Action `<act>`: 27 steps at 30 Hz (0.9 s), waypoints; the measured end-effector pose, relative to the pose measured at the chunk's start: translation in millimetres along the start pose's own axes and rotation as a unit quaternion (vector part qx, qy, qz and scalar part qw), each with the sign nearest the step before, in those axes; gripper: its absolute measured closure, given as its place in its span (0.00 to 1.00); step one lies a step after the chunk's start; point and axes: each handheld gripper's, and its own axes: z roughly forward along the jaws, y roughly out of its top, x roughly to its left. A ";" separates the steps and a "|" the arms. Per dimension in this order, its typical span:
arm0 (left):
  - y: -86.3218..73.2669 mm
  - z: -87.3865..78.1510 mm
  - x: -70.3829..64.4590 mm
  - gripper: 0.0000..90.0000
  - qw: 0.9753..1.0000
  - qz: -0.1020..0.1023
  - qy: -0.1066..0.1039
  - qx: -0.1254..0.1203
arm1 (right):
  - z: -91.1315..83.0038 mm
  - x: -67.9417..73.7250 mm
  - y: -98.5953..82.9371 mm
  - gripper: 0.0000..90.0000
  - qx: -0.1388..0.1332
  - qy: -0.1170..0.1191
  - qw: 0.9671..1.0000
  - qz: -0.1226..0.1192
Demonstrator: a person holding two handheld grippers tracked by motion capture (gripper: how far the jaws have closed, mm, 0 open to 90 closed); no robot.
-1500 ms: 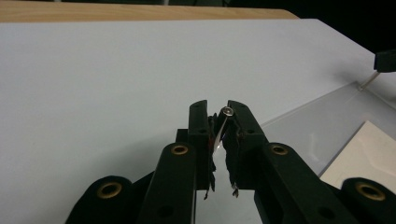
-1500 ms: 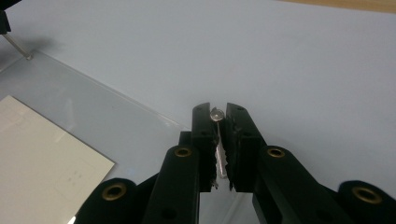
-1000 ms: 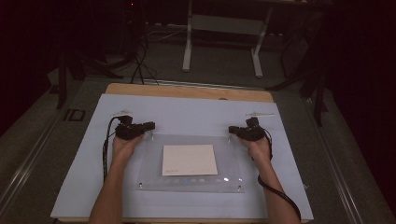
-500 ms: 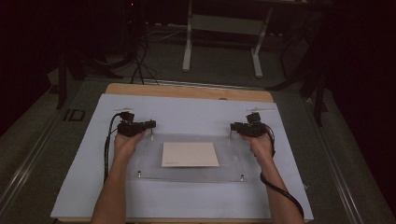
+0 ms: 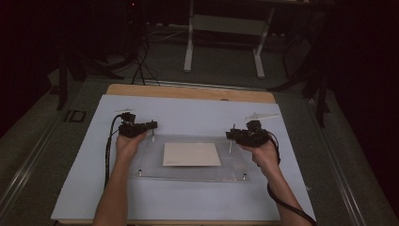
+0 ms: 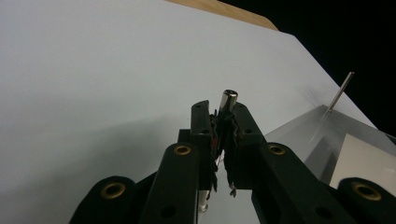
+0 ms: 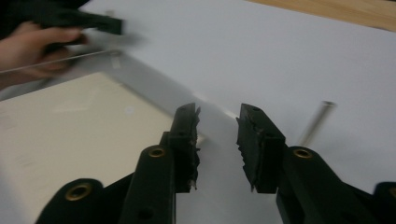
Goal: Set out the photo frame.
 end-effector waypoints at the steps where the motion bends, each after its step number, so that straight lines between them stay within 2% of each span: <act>1: 0.0 0.0 -0.1 0.92 1.000 -0.001 0.000 0.000 | -1.9 5.7 -0.3 0.77 -0.001 0.009 1.000 -0.004; 2: 0.0 0.0 -0.1 0.92 1.000 -0.001 0.000 0.000 | -1.9 5.7 -0.3 0.77 -0.001 0.009 1.000 -0.004; 3: 0.2 -0.1 -0.3 0.92 1.000 0.001 0.000 0.002 | -4.5 16.9 -1.3 0.78 0.000 0.026 1.000 -0.013; 6: 0.8 0.3 -0.9 0.92 1.000 0.000 0.004 0.003 | -11.2 32.1 -2.5 0.81 -0.008 0.051 0.998 -0.024; 10: 0.6 0.6 -0.7 0.92 1.000 -0.004 0.003 0.002 | -22.0 50.3 -3.5 0.85 -0.012 0.074 0.996 -0.040; 12: 0.6 0.6 -0.5 0.92 1.000 -0.003 0.001 0.002 | -26.6 58.6 -6.1 0.88 -0.016 0.081 0.995 -0.046; 16: 0.7 0.7 -0.3 0.92 1.000 -0.004 0.001 0.003 | -30.5 66.3 -9.5 0.90 -0.017 0.086 0.995 -0.051; 20: 0.7 1.2 -0.2 0.92 1.000 -0.008 0.001 0.001 | -40.8 83.0 -16.0 0.95 -0.026 0.098 0.993 -0.066; 21: 0.7 1.2 -0.2 0.92 1.000 -0.008 0.001 0.001 | -40.8 83.0 -16.0 0.95 -0.026 0.098 0.993 -0.066; 22: 0.7 1.4 0.0 0.92 1.000 -0.011 0.001 0.001 | -44.0 93.5 -22.6 0.95 -0.023 0.116 0.990 -0.076; 27: 0.9 1.9 0.0 0.92 1.000 -0.014 0.002 0.001 | -45.2 107.7 -36.1 0.95 -0.020 0.137 0.986 -0.091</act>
